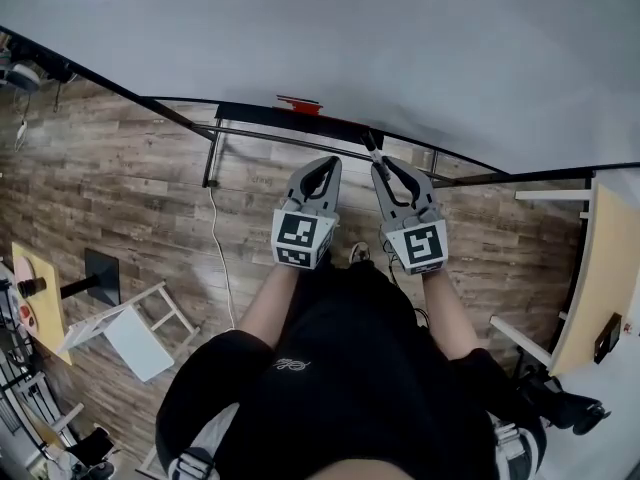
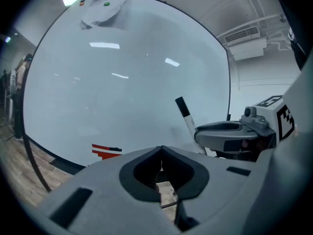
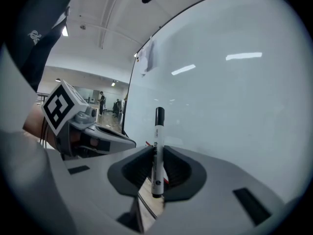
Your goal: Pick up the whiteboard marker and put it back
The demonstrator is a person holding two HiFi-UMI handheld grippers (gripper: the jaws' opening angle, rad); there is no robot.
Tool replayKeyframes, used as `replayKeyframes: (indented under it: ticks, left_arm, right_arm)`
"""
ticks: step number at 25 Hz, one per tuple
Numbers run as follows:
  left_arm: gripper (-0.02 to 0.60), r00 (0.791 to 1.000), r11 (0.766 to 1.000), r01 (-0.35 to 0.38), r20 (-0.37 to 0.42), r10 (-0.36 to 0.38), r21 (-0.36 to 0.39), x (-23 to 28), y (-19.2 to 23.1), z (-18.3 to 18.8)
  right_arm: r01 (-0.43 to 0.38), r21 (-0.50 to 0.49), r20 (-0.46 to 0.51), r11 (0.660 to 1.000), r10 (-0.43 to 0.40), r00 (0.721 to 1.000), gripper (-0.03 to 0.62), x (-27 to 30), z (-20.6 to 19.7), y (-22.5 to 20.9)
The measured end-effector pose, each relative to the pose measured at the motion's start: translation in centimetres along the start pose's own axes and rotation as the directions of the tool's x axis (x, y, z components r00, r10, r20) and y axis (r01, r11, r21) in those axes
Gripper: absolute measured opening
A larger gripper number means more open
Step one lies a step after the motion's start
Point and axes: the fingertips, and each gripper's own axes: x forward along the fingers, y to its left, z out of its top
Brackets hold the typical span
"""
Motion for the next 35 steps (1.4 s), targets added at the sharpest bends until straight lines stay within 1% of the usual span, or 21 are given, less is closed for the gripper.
replayKeyframes:
  ticks: [3, 6, 9, 12, 14, 17, 22, 25, 29, 31, 32, 34, 35]
  left_arm:
    - [0.006, 1.000, 1.000, -0.023, 0.021, 0.023, -0.001, 0.1, -2.5, 0.5]
    - [0.006, 0.997, 0.998, -0.064, 0.034, 0.063, 0.007, -0.1, -4.5, 0.5]
    - [0.006, 0.992, 0.992, -0.123, 0.042, 0.123, 0.015, -1.1, -5.5, 0.4]
    - [0.006, 0.981, 0.981, -0.193, 0.044, 0.191, 0.026, -3.4, -6.1, 0.2]
    - [0.006, 0.969, 0.969, -0.246, 0.045, 0.245, 0.026, -5.6, -6.1, 0.0]
    - [0.006, 0.944, 0.946, -0.325, 0.056, 0.324, 0.001, -9.1, -5.5, 0.1]
    - [0.006, 0.900, 0.904, -0.422, 0.088, 0.427, -0.069, -14.8, -3.7, -0.7]
    - [0.006, 0.877, 0.883, -0.462, 0.105, 0.468, -0.083, -17.8, -1.8, -0.7]
    - [0.006, 0.857, 0.867, -0.489, 0.133, 0.498, -0.096, -21.3, 1.8, -0.2]
    - [0.006, 0.854, 0.867, -0.487, 0.149, 0.498, -0.107, -23.4, 4.1, 0.2]
    - [0.006, 0.859, 0.874, -0.471, 0.159, 0.486, -0.122, -24.5, 5.2, 0.5]
    - [0.006, 0.882, 0.896, -0.416, 0.171, 0.439, -0.152, -26.3, 7.6, 0.8]
    - [0.006, 0.893, 0.906, -0.394, 0.170, 0.417, -0.155, -27.0, 8.9, 0.9]
  right_arm:
    - [-0.003, 0.039, 0.072, 0.999, 0.000, 0.997, 0.054, -2.8, 1.0, -1.2]
    - [-0.027, 0.073, 0.099, 0.997, 0.019, 0.995, 0.054, -4.9, 0.7, -2.1]
    - [-0.075, 0.083, 0.131, 0.994, 0.064, 0.989, 0.054, -5.9, 0.6, -2.0]
    - [-0.141, 0.079, 0.161, 0.987, 0.126, 0.979, 0.054, -6.2, 1.0, -0.7]
    - [-0.194, 0.066, 0.194, 0.979, 0.178, 0.965, 0.054, -6.3, 1.7, 0.8]
    - [-0.265, 0.022, 0.258, 0.964, 0.250, 0.933, 0.054, -6.2, 3.8, 3.4]
    - [-0.353, -0.027, 0.296, 0.935, 0.344, 0.891, 0.054, -5.7, 5.5, 8.4]
    - [-0.386, -0.050, 0.300, 0.921, 0.383, 0.874, 0.054, -4.8, 6.7, 11.5]
    - [-0.413, -0.070, 0.293, 0.908, 0.414, 0.862, 0.054, -2.3, 8.4, 15.5]
    - [-0.419, -0.084, 0.297, 0.904, 0.424, 0.856, 0.054, -0.8, 9.6, 17.9]
    - [-0.420, -0.090, 0.298, 0.903, 0.427, 0.854, 0.054, 0.0, 10.2, 19.1]
    - [-0.421, -0.095, 0.296, 0.902, 0.429, 0.854, 0.054, 1.8, 11.3, 21.7]
    - [-0.420, -0.095, 0.294, 0.903, 0.429, 0.854, 0.054, 2.8, 11.6, 23.0]
